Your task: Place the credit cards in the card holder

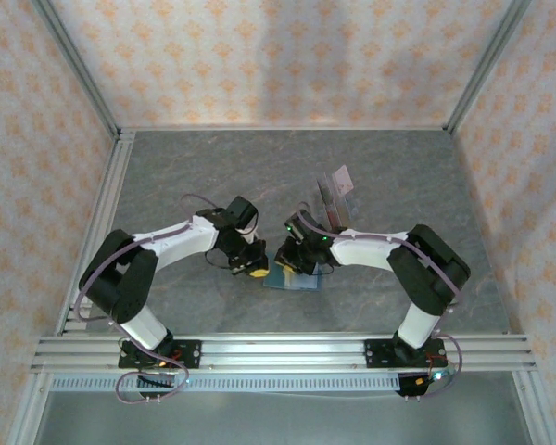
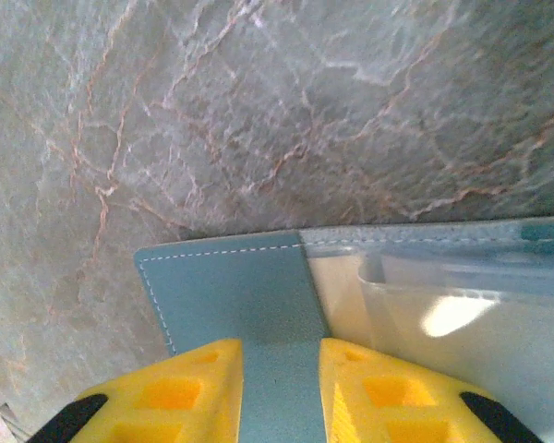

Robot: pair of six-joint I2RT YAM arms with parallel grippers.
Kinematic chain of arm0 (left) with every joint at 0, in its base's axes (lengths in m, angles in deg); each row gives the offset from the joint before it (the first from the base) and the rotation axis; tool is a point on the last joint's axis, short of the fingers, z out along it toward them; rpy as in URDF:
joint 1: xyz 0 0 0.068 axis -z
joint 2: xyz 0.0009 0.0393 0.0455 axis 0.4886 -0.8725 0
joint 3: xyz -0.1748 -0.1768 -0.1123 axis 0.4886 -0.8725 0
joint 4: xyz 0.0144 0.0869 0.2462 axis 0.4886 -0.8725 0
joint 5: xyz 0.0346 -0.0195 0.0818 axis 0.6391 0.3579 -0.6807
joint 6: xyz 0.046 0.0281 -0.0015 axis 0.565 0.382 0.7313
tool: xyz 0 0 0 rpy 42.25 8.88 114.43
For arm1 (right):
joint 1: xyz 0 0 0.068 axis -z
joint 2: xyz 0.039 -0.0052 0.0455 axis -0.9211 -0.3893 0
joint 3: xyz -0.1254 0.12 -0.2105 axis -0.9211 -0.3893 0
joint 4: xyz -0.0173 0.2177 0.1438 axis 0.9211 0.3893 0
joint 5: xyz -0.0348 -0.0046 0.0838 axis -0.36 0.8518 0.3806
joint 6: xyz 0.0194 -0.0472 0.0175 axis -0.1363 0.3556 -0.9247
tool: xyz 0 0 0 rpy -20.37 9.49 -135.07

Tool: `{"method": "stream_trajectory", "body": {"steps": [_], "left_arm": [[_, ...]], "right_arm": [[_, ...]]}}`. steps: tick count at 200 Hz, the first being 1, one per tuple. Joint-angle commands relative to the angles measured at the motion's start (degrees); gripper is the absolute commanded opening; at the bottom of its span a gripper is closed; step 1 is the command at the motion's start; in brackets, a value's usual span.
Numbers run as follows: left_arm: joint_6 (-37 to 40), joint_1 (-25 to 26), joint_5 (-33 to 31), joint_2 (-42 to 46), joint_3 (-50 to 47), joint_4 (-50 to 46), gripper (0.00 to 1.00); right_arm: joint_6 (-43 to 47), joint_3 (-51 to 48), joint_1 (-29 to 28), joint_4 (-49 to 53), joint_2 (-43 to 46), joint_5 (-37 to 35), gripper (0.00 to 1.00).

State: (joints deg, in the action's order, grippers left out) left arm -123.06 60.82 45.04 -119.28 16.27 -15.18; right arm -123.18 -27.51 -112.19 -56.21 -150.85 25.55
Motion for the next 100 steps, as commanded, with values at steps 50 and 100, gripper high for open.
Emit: {"method": "stream_trajectory", "body": {"steps": [50,100], "left_arm": [[-0.9,2.0,-2.3,-7.2,-1.9,4.0,0.01],[-0.4,2.0,-4.4,-8.2,-3.9,4.2,0.01]], "right_arm": [[4.2,4.3,0.4,9.3,3.7,-5.7,0.32],[11.7,10.3,0.5,20.0,5.9,-9.9,0.37]]}}
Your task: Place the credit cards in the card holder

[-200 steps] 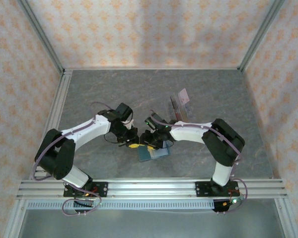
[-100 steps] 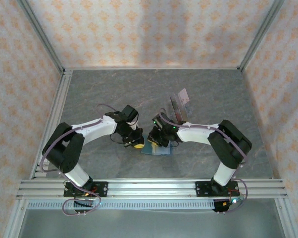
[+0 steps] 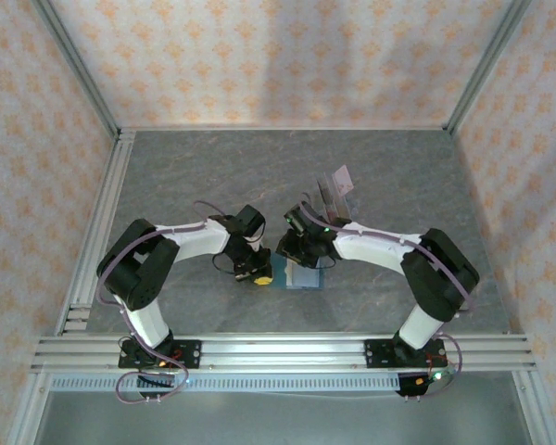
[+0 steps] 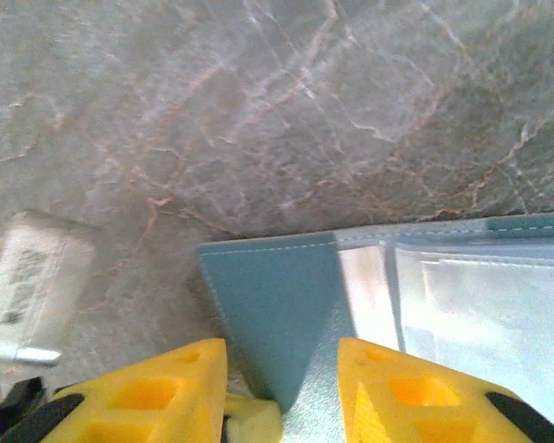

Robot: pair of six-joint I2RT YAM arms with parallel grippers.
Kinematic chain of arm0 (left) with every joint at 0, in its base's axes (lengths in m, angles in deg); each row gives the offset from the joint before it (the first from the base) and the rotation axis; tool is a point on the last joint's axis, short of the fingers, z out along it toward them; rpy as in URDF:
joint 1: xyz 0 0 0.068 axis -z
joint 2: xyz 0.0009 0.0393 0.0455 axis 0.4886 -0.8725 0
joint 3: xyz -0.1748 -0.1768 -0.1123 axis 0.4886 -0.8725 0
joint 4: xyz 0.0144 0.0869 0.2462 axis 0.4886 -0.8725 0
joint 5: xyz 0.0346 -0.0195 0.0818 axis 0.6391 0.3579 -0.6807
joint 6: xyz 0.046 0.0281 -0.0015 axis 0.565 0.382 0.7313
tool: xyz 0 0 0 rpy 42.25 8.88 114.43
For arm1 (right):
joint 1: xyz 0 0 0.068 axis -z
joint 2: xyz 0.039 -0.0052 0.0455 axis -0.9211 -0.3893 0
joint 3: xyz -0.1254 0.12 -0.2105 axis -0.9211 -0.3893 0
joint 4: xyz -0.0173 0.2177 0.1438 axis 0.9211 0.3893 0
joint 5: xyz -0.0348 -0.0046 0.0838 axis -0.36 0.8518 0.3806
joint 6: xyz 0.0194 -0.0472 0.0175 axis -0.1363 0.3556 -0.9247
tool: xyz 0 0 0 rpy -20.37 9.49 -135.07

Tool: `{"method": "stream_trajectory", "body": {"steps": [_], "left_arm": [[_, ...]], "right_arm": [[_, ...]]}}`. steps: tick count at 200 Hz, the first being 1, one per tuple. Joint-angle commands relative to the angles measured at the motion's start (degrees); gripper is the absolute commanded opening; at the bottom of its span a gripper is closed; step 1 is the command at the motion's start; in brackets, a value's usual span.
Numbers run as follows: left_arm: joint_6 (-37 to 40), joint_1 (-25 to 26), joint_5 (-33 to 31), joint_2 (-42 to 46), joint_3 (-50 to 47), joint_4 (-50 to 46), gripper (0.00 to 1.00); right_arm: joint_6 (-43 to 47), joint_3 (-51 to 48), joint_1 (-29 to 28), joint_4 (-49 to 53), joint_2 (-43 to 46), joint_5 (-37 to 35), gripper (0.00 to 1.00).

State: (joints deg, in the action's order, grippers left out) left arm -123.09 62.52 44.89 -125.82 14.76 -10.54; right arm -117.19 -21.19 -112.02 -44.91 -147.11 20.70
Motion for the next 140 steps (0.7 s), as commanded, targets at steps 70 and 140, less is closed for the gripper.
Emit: {"method": "stream_trajectory", "body": {"steps": [70,140], "left_arm": [[0.6,0.3,-4.4,-1.5,-2.1,-1.6,0.01],[1.3,0.3,-4.3,-2.0,-0.9,-2.9,0.01]], "right_arm": [[18.3,12.5,0.3,26.4,-4.4,-13.3,0.29],[20.2,11.8,-0.2,26.1,-9.1,-15.4,0.3]]}}
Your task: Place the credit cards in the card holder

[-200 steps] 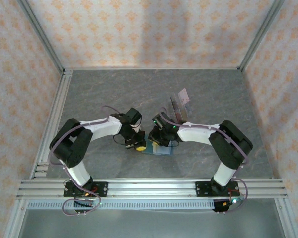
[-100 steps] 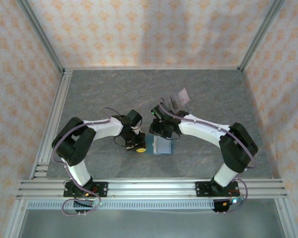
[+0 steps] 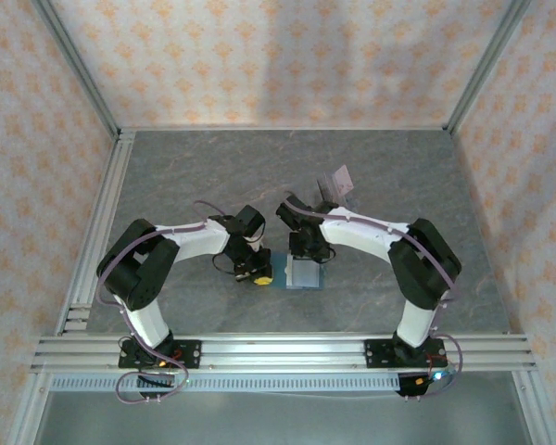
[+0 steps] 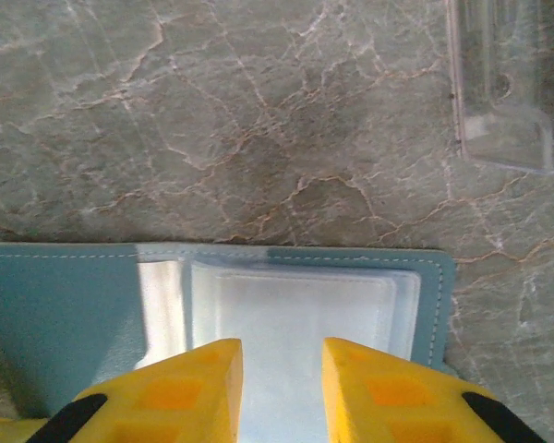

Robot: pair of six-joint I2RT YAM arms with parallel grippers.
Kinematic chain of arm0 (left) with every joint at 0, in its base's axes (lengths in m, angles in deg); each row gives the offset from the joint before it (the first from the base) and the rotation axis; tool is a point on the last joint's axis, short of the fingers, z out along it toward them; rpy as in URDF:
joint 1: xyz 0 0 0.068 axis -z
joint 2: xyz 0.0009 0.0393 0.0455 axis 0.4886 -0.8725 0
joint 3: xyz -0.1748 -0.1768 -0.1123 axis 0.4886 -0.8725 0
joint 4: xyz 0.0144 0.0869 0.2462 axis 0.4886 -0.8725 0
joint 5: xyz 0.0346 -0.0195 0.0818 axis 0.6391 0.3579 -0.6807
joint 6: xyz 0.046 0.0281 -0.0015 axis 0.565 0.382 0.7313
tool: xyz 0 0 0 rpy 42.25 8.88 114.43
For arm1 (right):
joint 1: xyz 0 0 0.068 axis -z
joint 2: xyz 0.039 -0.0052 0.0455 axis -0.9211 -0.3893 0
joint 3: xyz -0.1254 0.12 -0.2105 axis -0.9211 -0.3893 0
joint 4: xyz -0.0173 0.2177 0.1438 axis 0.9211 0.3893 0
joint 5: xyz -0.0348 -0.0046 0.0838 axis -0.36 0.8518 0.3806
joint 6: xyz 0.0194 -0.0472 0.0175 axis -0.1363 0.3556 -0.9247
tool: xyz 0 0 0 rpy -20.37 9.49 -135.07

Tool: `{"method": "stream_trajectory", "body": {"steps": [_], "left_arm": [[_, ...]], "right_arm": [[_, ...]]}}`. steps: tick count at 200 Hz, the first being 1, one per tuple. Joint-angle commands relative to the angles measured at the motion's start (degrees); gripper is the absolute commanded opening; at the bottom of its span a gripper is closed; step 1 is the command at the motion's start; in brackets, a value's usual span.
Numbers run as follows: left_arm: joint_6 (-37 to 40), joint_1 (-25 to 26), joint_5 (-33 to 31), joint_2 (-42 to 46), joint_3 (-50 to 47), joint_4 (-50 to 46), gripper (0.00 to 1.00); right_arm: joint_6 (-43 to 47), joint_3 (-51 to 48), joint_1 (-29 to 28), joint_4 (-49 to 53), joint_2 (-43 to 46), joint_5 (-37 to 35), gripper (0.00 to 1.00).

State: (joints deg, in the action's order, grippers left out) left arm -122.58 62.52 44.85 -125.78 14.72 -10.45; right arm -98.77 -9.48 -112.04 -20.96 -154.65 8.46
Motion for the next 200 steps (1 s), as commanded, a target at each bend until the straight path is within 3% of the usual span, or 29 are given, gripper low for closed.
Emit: {"method": "stream_trajectory", "body": {"steps": [1,84,134,171,200], "left_arm": [[0.8,0.3,-4.3,-2.0,-0.9,-3.0,0.01],[0.9,0.3,-4.4,-2.2,-0.3,-3.5,0.01],[1.2,0.3,-4.5,-2.8,-0.6,-3.2,0.01],[1.0,0.4,-4.4,-2.8,-1.2,-2.6,0.01],[0.8,0.8,-4.3,-2.9,-1.2,-2.4,0.01]], "right_arm": [[1.8,0.1,-0.2,2.1,-1.6,-3.2,0.3],[1.2,-3.7,-0.9,-1.1,-4.9,-2.3,0.3],[0.7,-4.1,-1.2,-2.1,-3.0,-1.3,0.19],[1.3,-1.0,-1.7,0.7,-1.8,-2.7,0.0],[2.0,3.2,-3.0,3.3,-1.9,-3.1,0.0]]}}
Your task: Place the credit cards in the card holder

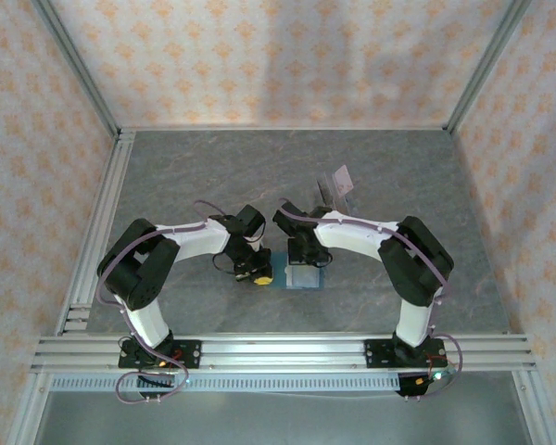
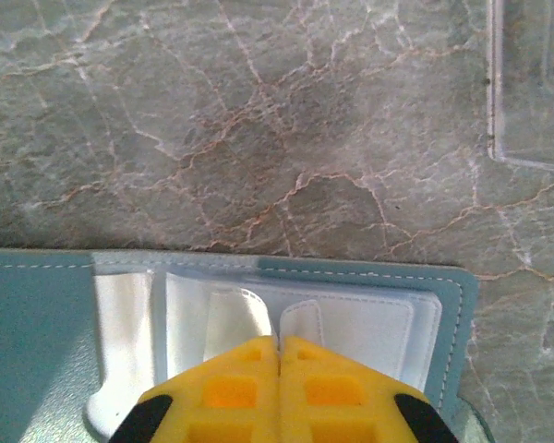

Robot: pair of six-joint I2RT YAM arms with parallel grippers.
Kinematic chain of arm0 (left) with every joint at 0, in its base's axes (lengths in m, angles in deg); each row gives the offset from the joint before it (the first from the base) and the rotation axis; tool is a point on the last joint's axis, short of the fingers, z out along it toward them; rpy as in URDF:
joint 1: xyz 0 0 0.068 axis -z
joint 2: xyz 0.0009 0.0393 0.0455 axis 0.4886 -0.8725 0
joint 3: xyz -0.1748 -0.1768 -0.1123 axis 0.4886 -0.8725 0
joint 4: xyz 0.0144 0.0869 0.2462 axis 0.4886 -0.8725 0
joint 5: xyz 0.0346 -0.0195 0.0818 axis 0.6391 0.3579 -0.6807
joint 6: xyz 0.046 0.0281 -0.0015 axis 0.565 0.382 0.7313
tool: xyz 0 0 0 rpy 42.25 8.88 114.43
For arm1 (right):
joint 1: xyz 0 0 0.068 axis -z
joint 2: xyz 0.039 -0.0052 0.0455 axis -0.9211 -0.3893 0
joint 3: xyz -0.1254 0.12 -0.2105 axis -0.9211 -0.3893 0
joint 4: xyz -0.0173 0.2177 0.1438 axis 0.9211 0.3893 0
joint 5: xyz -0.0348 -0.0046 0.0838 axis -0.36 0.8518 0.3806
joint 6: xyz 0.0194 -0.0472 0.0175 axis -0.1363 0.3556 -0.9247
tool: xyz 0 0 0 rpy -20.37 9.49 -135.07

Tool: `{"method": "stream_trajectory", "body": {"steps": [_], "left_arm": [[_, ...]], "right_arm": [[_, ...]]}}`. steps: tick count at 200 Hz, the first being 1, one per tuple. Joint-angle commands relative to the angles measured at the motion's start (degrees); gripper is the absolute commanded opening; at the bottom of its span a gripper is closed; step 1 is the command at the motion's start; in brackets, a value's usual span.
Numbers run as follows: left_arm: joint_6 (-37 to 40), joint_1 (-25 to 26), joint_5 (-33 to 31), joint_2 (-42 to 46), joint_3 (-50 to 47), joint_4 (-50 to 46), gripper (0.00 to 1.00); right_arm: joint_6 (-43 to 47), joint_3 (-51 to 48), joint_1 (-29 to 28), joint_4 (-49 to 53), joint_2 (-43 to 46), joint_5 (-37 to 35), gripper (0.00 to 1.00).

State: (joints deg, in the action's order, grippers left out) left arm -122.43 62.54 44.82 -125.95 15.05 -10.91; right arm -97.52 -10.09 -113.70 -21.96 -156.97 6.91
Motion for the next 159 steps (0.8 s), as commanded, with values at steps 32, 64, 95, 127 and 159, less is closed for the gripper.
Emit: {"method": "stream_trajectory", "body": {"steps": [32,64,95,127,159], "left_arm": [[-0.7,1.2,-3.7,-3.3,-1.6,-0.5,0.01],[-1.4,1.5,-3.4,-3.2,-1.6,0.1,0.01],[-1.3,1.5,-3.3,-2.8,-1.1,-0.3,0.01],[-1.0,1.5,-3.3,-2.2,-0.7,-1.0,0.01],[-0.6,1.1,-3.1,-0.6,-0.5,-2.3,0.02]], "right_arm": [[0.1,6.9,-2.0,4.6,-0.6,3.1,0.0],[-2.1,7.4,-2.0,2.4,-1.6,8.9,0.11],[-5.0,6.5,-2.0,-1.9,-2.7,13.2,0.3],[-7.8,5.3,-1.7,-5.2,-2.8,15.2,0.39],[-10.9,2.5,-1.0,-10.5,-0.7,17.7,0.5]]}}
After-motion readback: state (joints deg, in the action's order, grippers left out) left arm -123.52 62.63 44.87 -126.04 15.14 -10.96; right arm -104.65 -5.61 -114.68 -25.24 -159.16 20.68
